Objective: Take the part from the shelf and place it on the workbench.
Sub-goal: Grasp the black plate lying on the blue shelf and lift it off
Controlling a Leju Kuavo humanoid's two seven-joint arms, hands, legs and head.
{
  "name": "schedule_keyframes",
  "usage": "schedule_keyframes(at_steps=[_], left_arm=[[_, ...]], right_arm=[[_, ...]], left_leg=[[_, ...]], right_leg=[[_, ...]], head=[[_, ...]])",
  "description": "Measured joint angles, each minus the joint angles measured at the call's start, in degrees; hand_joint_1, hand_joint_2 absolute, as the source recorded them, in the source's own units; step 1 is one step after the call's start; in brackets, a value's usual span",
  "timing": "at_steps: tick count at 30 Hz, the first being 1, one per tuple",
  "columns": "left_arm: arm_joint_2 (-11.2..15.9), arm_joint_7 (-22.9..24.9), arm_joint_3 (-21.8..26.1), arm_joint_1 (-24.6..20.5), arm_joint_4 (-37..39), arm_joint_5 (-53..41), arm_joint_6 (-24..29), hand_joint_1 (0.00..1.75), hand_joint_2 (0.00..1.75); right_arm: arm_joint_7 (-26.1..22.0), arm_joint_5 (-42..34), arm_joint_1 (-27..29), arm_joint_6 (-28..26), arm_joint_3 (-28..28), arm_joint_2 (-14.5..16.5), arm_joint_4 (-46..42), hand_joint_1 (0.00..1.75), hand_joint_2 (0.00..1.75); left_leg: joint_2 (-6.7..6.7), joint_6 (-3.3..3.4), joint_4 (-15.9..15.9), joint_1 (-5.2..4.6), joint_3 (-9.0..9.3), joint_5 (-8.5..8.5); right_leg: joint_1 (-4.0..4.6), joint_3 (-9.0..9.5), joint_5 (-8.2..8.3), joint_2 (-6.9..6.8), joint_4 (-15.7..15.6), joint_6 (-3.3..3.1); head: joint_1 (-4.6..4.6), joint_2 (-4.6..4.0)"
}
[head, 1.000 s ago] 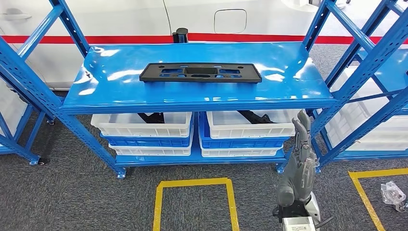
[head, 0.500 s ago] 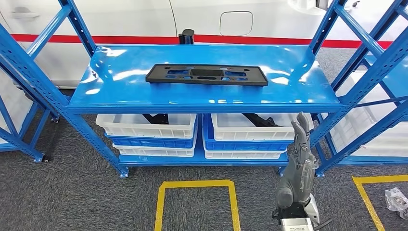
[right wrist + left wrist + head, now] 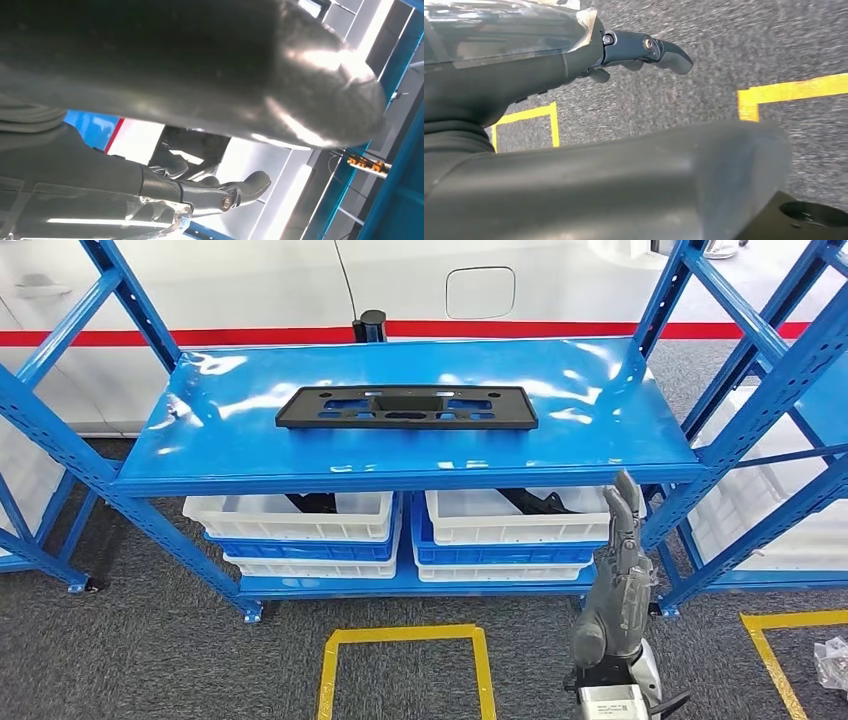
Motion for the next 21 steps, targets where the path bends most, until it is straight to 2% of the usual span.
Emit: schedule_keyframes(at_steps=[1,2,3,5,7,10,15,17,18,19,20,21], left_arm=[[0.0,0.0,0.0,0.0,0.0,0.0,0.0,0.0,0.0],[0.0,0.0,0.0,0.0,0.0,0.0,0.0,0.0,0.0],[0.0,0.0,0.0,-0.1,0.0,0.0,0.1,0.0,0.0],[0.0,0.0,0.0,-0.1,0.0,0.1,0.1,0.0,0.0],[0.0,0.0,0.0,0.0,0.0,0.1,0.2,0.0,0.0],[-0.1,0.0,0.0,0.0,0.0,0.1,0.2,0.0,0.0],[-0.1,0.0,0.0,-0.1,0.0,0.1,0.2,0.0,0.0],[-0.1,0.1,0.0,-0.1,0.0,0.1,0.2,0.0,0.0],[-0.1,0.2,0.0,0.0,0.0,0.1,0.2,0.0,0.0],[-0.1,0.3,0.0,0.0,0.0,0.1,0.3,0.0,0.0],[-0.1,0.4,0.0,0.0,0.0,0.2,0.3,0.0,0.0],[-0.2,0.4,0.0,0.1,0.0,0.3,0.3,0.0,0.0]], right_arm=[[0.0,0.0,0.0,0.1,0.0,0.1,0.0,0.0,0.0],[0.0,0.0,0.0,0.1,-0.1,0.1,0.0,0.0,0.0],[0.0,0.0,-0.1,0.2,-0.1,0.1,0.0,0.0,0.0],[0.0,0.0,-0.1,0.2,-0.1,0.2,0.0,0.0,0.0],[0.0,0.0,-0.1,0.3,-0.1,0.3,0.0,0.0,0.0],[0.0,0.1,-0.3,0.3,-0.2,0.3,0.0,0.0,0.0],[0.0,0.1,-0.3,0.3,-0.2,0.3,0.0,0.0,0.0],[0.0,0.1,-0.3,0.4,-0.2,0.3,0.1,0.0,0.0],[0.0,0.1,-0.3,0.5,-0.2,0.3,0.2,0.0,0.0],[0.0,0.2,-0.3,0.6,-0.3,0.2,0.4,0.0,0.0],[0.0,0.3,-0.4,0.7,-0.4,0.2,0.6,0.0,0.0],[0.0,0.4,-0.5,0.7,-0.5,0.2,0.8,0.0,0.0]], left_leg=[[0.11,0.21,-3.9,-0.08,1.59,2.05],[0.19,0.44,-7.1,-0.22,3.15,3.3],[0.25,0.68,-9.0,-0.4,4.13,3.54],[0.15,1.27,-9.9,-0.69,4.85,2.8],[-0.07,2.05,-10.4,-0.6,5.68,2.58],[-0.22,2.78,-10.8,-0.53,6.8,2.29],[-0.23,2.85,-10.8,-0.53,6.83,2.25],[-0.29,3.06,-10.8,-0.56,7.04,1.89],[-0.46,3.19,-10.8,-0.63,7.65,1.33],[-0.7,3.18,-10.9,-0.71,8.7,0.37],[-0.88,2.84,-11.0,-0.84,9.99,-0.71],[-0.95,2.3,-10.3,-0.93,11.16,-1.77]], right_leg=[[0.07,0.58,-0.56,0.0,-0.1,0.23],[0.23,1.01,-1.09,-0.01,-0.1,0.56],[0.35,1.26,-1.48,-0.05,-0.3,0.91],[0.6,2.0,-1.56,-0.14,-0.5,1.76],[0.62,2.1,-1.57,-0.14,0.6,2.23],[0.58,-0.03,-1.94,-0.02,4.7,2.19],[0.59,-0.52,-1.99,-0.01,5.5,2.18],[0.6,-3.77,-3.15,0.02,10.0,2.13],[0.63,-6.31,-3.66,0.04,12.0,2.27],[0.73,-7.72,-1.81,0.06,11.0,2.6],[0.98,-7.77,0.17,-0.01,8.1,2.37],[0.97,-6.91,2.34,0.0,4.5,1.75]], head=[[0.01,0.0],[0.0,0.0],[0.0,0.0],[-0.02,0.0],[0.03,0.0],[0.19,0.0],[0.2,0.0],[0.25,0.0],[0.28,0.0],[0.31,0.0],[0.29,0.0],[0.31,0.0]])
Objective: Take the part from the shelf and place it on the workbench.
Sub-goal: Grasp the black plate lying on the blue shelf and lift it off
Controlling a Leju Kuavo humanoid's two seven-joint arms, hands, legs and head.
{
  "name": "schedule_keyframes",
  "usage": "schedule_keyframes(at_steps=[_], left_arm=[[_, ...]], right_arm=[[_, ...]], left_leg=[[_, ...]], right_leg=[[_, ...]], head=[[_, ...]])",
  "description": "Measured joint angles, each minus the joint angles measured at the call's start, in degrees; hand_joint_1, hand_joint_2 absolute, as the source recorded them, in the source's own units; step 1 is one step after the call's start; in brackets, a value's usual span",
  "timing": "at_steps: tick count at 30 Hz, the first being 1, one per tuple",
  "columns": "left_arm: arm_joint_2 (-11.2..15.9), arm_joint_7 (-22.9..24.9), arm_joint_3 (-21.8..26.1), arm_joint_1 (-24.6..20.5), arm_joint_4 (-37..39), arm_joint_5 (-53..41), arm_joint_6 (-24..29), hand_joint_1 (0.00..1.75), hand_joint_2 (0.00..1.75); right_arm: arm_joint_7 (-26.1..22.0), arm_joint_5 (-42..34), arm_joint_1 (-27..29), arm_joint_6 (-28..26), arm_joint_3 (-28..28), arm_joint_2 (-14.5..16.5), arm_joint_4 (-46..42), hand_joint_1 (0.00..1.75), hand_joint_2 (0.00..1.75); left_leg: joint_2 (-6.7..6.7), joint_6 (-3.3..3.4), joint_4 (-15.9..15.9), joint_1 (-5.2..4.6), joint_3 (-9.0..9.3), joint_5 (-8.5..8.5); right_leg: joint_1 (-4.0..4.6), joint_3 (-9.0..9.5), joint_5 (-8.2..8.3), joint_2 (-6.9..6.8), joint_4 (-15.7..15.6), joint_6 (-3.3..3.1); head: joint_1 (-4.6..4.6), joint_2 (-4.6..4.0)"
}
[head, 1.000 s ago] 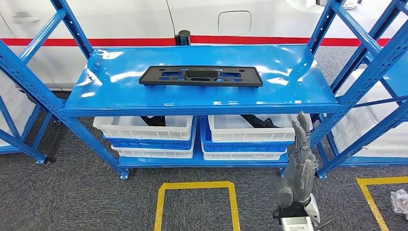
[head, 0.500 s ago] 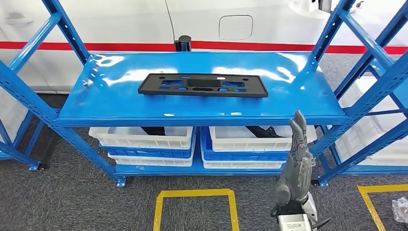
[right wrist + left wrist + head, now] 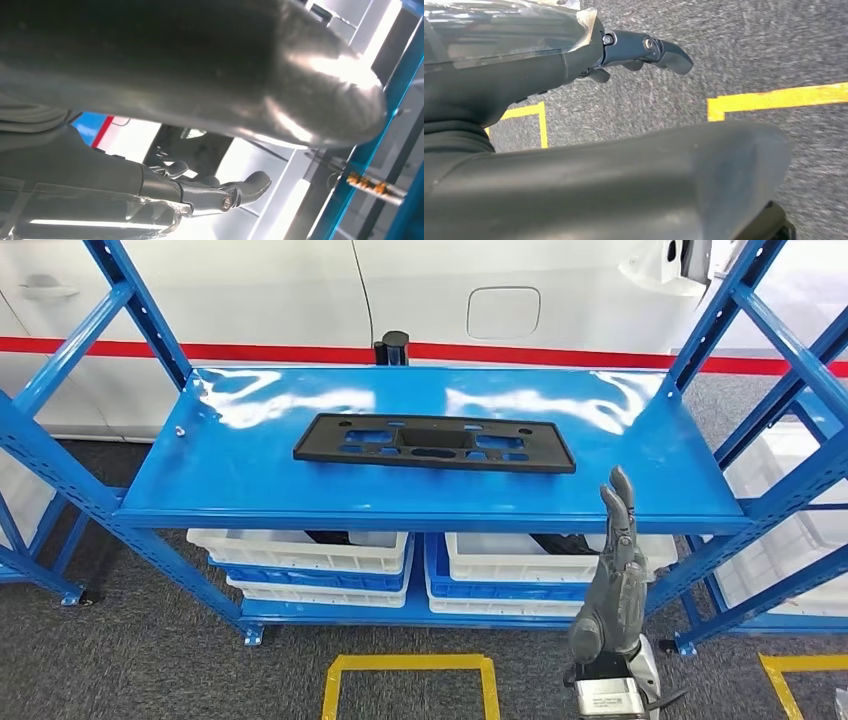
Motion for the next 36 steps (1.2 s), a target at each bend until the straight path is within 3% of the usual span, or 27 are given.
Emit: schedule_keyframes(at_steps=[1,2,3,5,6,7,8,10,12,16,18,20,21,22,23,24,26,27,29,36], left_arm=[[0.0,0.0,0.0,0.0,0.0,0.1,0.1,0.0,0.0],[-0.1,0.0,0.0,0.0,0.0,0.2,0.2,0.0,0.0],[-0.1,0.0,0.1,-0.1,0.0,0.4,0.4,0.0,0.0],[-0.1,0.0,0.2,-0.1,0.0,0.5,0.5,0.0,0.0],[-0.1,0.0,0.2,0.0,0.0,0.5,0.5,0.0,0.0],[-0.1,0.0,0.3,0.0,0.0,0.6,0.5,0.0,0.0],[-0.1,0.0,0.3,0.1,0.0,0.6,0.6,0.0,0.0],[-0.1,-0.1,0.3,0.1,0.0,0.7,0.6,0.0,0.0],[-0.1,-0.1,0.4,0.1,0.0,0.8,0.6,0.0,0.0],[-0.2,0.6,0.4,0.1,0.0,0.4,1.0,0.0,0.0],[-0.3,1.1,0.4,0.0,0.1,0.0,1.1,0.0,0.0],[-0.3,1.2,0.4,0.0,0.1,-0.1,1.2,0.0,0.0],[-0.4,1.3,0.4,0.0,0.1,-0.1,1.2,0.0,0.0],[-0.4,1.4,0.4,0.0,0.1,-0.1,1.2,0.0,0.0],[-0.4,1.4,0.4,0.0,0.1,-0.1,1.2,0.0,0.0],[-0.4,1.4,0.4,0.0,0.1,-0.1,1.3,0.0,0.0],[-0.5,1.4,0.4,-0.1,0.1,0.0,1.4,0.0,0.0],[-0.6,1.4,0.4,-0.1,0.1,0.0,1.5,0.0,0.0],[-0.6,1.4,0.4,-0.1,0.1,0.0,1.5,0.0,0.0],[-0.6,0.9,0.4,-0.1,0.1,0.0,1.2,0.0,0.0]], right_arm=[[0.0,0.2,-0.1,-0.1,-0.1,0.0,0.1,0.0,0.0],[0.0,0.4,-0.2,-0.3,-0.2,0.0,0.2,0.0,0.0],[0.0,0.8,-0.2,-0.5,-0.2,0.0,0.2,0.0,0.0],[0.0,1.6,-0.1,-1.3,-0.2,0.0,0.3,0.0,0.0],[0.0,2.1,0.0,-1.9,-0.3,0.0,0.3,0.0,0.0],[0.2,2.7,0.0,-2.5,-0.3,0.0,0.4,0.0,0.44],[0.3,3.3,0.1,-3.1,-0.3,0.0,0.5,0.0,0.87],[0.6,4.3,0.2,-4.1,-0.4,0.0,0.6,0.0,1.75],[1.0,5.4,0.2,-5.1,-0.4,0.0,0.6,0.0,1.75],[3.7,13.3,0.5,-11.4,-1.1,0.0,0.8,0.0,1.75],[4.5,15.9,0.7,-13.7,-1.8,0.0,1.0,0.0,1.75],[4.8,16.5,1.1,-14.3,-2.3,-0.1,1.2,0.0,1.75],[4.8,16.6,1.3,-14.4,-2.5,-0.1,1.4,0.0,1.75],[5.0,16.9,1.4,-14.6,-2.7,-0.2,1.5,0.0,1.75],[5.5,17.7,1.5,-15.0,-3.0,-0.2,1.7,0.0,1.75],[6.3,19.0,1.6,-15.7,-3.2,-0.2,1.8,0.0,1.75],[9.2,23.4,1.6,-17.7,-4.1,-0.1,2.1,0.0,1.75],[10.9,26.0,1.6,-18.8,-4.8,0.0,2.3,0.0,1.75],[14.2,30.6,1.6,-19.9,-6.4,0.1,2.9,0.0,1.75],[23.0,43.0,0.2,-20.2,-13.6,0.2,7.8,0.0,1.75]], left_leg=[[0.13,-0.64,1.6,0.0,0.16,-0.86],[0.34,-1.28,4.3,0.08,-0.84,-1.68],[0.53,-1.76,8.0,0.27,-2.87,-2.73],[0.63,-2.48,14.3,0.72,-7.81,-5.4],[0.67,-2.75,15.6,0.95,-9.56,-5.84],[0.74,-2.96,15.1,1.14,-10.4,-5.09],[0.82,-3.12,12.7,1.33,-10.21,-3.04],[1.15,-3.37,5.6,1.6,-8.19,1.98],[1.45,-2.94,1.7,1.46,-6.7,3.44],[1.25,-0.99,1.1,1.03,-5.64,4.03],[1.23,-0.21,0.6,1.04,-5.12,3.95],[1.13,0.38,0.6,0.78,-4.91,3.56],[0.99,0.57,0.6,0.62,-4.76,3.34],[0.82,0.7,0.6,0.45,-4.51,3.1],[0.64,0.75,0.6,0.31,-4.14,2.83],[0.48,0.74,0.6,0.2,-3.69,2.53],[0.24,0.48,0.6,-0.11,-2.98,1.88],[0.16,0.49,0.6,-0.28,-2.83,1.58],[0.1,0.6,0.7,-0.44,-2.77,1.28],[0.22,0.38,0.0,-0.35,-2.41,1.21]], right_leg=[[-0.05,1.66,1.91,0.0,-3.3,-0.91],[-0.17,2.33,1.42,0.0,-3.6,-2.06],[-0.46,2.9,1.17,0.08,-3.7,-2.64],[-0.55,3.22,0.62,0.12,-3.7,-2.81],[-0.65,3.5,0.28,0.17,-3.7,-2.7],[-0.8,3.9,-0.09,0.21,-3.7,-2.49],[-1.01,4.44,-0.52,0.25,-3.7,-2.22],[-1.26,5.66,-1.44,0.26,-3.6,-1.49],[-1.16,6.25,-2.17,0.24,-3.7,-0.61],[-1.02,6.61,-3.46,0.13,-3.3,0.81],[-0.98,4.05,-5.56,0.14,1.6,0.54],[-0.72,-1.03,-8.0,0.16,9.7,0.19],[-0.61,-3.08,-8.28,0.17,12.3,0.27],[-0.51,-4.15,-7.6,0.17,12.8,0.53],[-0.41,-4.03,-5.95,0.17,10.9,0.87],[-0.25,-2.87,-3.65,0.17,7.0,1.12],[0.27,-0.13,0.27,0.22,-0.3,0.71],[0.38,0.71,1.34,0.24,-2.3,0.31],[0.47,1.17,1.9,0.26,-3.0,-0.21],[0.54,1.17,1.66,0.31,-3.0,-0.75]], head=[[-0.13,0.0],[-0.23,0.0],[-0.31,0.0],[-0.42,0.0],[-0.44,0.0],[-0.44,0.0],[-0.46,0.0],[-0.48,0.0],[-0.57,0.0],[-0.59,0.0],[-0.45,0.0],[-0.34,0.0],[-0.33,0.0],[-0.32,0.0],[-0.32,0.0],[-0.31,0.0],[-0.35,0.0],[-0.4,0.0],[-0.43,0.0],[-0.43,0.0]])
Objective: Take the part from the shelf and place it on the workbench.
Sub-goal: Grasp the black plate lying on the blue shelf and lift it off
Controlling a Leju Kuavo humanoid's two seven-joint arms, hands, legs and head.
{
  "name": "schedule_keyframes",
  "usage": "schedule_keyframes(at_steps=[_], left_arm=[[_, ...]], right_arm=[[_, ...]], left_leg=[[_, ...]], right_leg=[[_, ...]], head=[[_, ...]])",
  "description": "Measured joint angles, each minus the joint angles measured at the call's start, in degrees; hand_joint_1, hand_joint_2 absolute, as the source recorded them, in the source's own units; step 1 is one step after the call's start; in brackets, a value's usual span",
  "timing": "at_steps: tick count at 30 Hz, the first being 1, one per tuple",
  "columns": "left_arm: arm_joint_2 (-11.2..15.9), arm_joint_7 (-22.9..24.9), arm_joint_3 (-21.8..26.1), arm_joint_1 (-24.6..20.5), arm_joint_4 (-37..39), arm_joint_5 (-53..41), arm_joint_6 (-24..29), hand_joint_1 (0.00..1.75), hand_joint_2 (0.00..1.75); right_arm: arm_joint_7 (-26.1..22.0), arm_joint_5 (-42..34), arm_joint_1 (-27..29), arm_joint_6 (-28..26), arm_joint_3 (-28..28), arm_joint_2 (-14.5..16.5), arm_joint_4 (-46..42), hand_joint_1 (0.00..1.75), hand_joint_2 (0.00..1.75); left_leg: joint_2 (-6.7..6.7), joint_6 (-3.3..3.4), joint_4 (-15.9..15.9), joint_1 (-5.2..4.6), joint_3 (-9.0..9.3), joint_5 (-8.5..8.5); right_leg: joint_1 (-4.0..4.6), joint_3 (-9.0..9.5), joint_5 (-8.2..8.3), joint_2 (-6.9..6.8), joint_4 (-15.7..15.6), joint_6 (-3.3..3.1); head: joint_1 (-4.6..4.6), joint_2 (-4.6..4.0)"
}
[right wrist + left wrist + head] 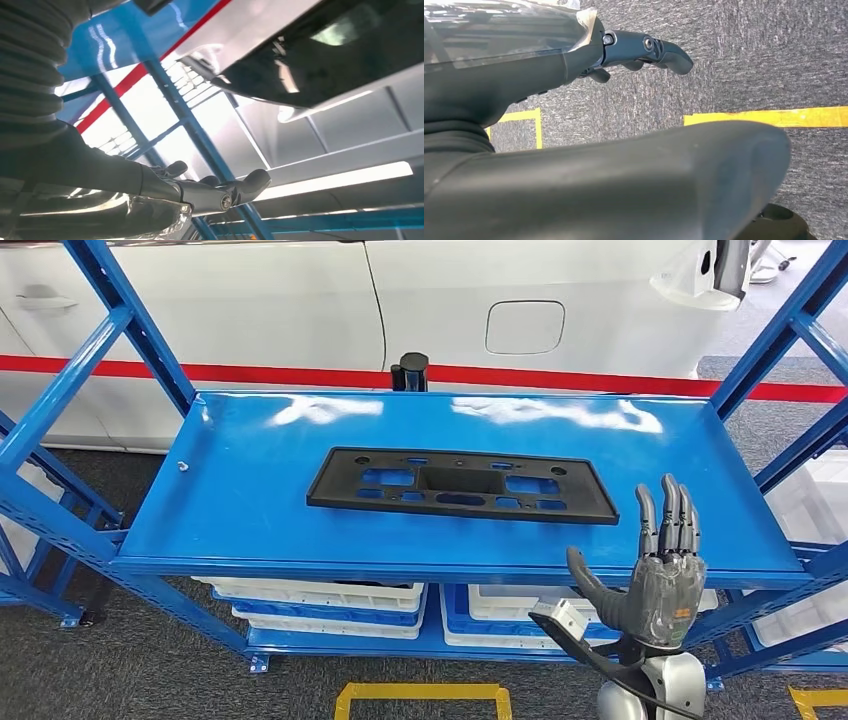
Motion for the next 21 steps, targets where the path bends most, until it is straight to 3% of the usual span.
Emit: schedule_keyframes(at_steps=[10,21], left_arm=[[0.0,-0.4,0.0,0.0,0.0,-0.3,-0.8,0.0,0.0],[0.0,-0.3,-0.2,0.0,0.0,-1.1,-0.8,0.0,0.0]], right_arm=[[5.9,10.5,-3.4,0.1,-5.6,-0.8,7.6,0.0,1.75],[8.4,17.4,-10.1,0.9,-6.5,-2.5,18.0,0.0,1.75]], left_leg=[[0.03,-0.23,-0.1,0.02,0.02,-0.02],[0.01,-0.22,-0.1,-0.13,0.04,-0.02]], right_leg=[[0.01,0.01,-0.07,0.0,0.0,-0.11],[-0.03,0.02,-0.07,0.0,0.0,-0.11]], head=[[0.02,0.0],[0.02,0.0]])
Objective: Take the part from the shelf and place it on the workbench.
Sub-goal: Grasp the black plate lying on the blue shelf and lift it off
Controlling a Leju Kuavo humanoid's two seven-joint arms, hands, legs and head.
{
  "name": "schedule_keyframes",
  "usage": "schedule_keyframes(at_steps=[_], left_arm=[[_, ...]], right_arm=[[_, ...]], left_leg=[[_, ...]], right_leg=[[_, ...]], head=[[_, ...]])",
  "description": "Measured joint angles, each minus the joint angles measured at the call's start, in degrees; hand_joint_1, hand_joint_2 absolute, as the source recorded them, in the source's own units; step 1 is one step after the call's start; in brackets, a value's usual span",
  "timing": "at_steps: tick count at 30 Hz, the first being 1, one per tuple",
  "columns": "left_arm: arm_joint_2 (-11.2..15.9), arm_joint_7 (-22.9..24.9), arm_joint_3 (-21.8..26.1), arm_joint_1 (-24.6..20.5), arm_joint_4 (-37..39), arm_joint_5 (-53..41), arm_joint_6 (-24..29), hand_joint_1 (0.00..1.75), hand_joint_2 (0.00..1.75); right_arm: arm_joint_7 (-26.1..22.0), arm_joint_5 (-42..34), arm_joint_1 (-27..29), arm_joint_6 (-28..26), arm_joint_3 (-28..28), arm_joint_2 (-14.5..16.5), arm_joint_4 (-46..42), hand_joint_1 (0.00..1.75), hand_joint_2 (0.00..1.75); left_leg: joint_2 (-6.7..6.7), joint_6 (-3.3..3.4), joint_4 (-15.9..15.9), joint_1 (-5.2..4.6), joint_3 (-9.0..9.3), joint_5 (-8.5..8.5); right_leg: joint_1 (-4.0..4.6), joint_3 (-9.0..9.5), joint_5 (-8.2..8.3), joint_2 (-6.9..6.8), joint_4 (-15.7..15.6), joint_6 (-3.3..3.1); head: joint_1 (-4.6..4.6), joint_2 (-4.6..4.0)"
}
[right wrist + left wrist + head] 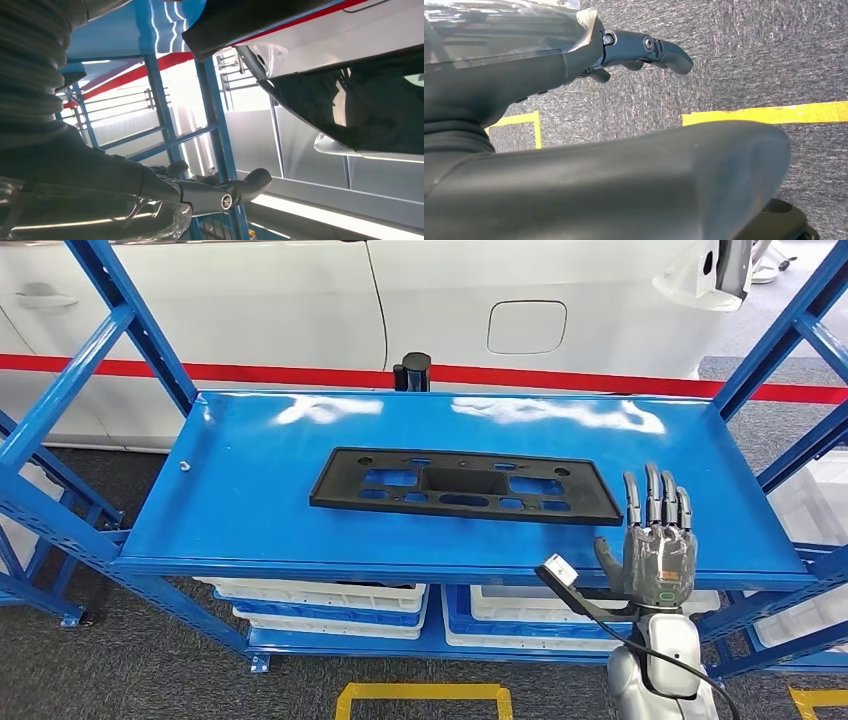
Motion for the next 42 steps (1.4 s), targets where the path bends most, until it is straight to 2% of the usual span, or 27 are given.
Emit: schedule_keyframes(at_steps=[23,29,35,39,42], left_arm=[[0.0,0.0,0.0,0.0,0.0,-0.1,0.0,0.0,0.0],[0.0,-0.2,-0.2,0.0,0.0,-0.2,0.0,0.0,0.0],[0.0,-0.2,-0.6,-0.1,0.0,-0.8,0.1,0.0,0.0],[0.0,-0.2,-0.6,-0.2,0.0,-0.8,0.6,0.0,0.0],[0.0,-0.2,-0.6,-0.2,0.0,-0.8,0.7,0.0,0.0]], right_arm=[[0.1,1.1,-2.6,0.8,0.1,-1.0,5.2,0.0,1.75],[0.3,1.2,-8.0,0.9,2.0,-2.7,12.5,0.0,1.75],[-6.2,-3.7,-17.3,6.3,5.5,-3.0,23.9,0.0,1.75],[-7.7,-4.3,-23.9,7.3,8.1,-3.0,32.4,0.0,1.75],[-8.0,-4.3,-26.6,7.6,9.6,-2.9,36.3,0.0,1.75]], left_leg=[[0.02,-0.01,0.0,0.0,-0.02,-0.01],[0.08,-0.01,0.0,0.0,0.07,-0.01],[0.49,-0.1,0.0,0.03,0.36,-0.07],[0.57,-0.14,0.0,0.04,0.66,-0.1],[0.54,-0.14,0.0,0.04,0.73,-0.1]], right_leg=[[0.0,-0.02,-0.01,0.01,0.0,0.0],[0.0,0.07,0.0,0.04,0.0,-0.01],[0.0,0.3,0.01,0.5,0.0,-0.02],[0.01,0.53,0.01,0.56,0.0,-0.02],[0.01,0.6,0.01,0.56,0.0,-0.02]], head=[[0.0,0.0],[0.0,0.0],[-0.01,0.0],[0.0,0.0],[0.01,0.0]])
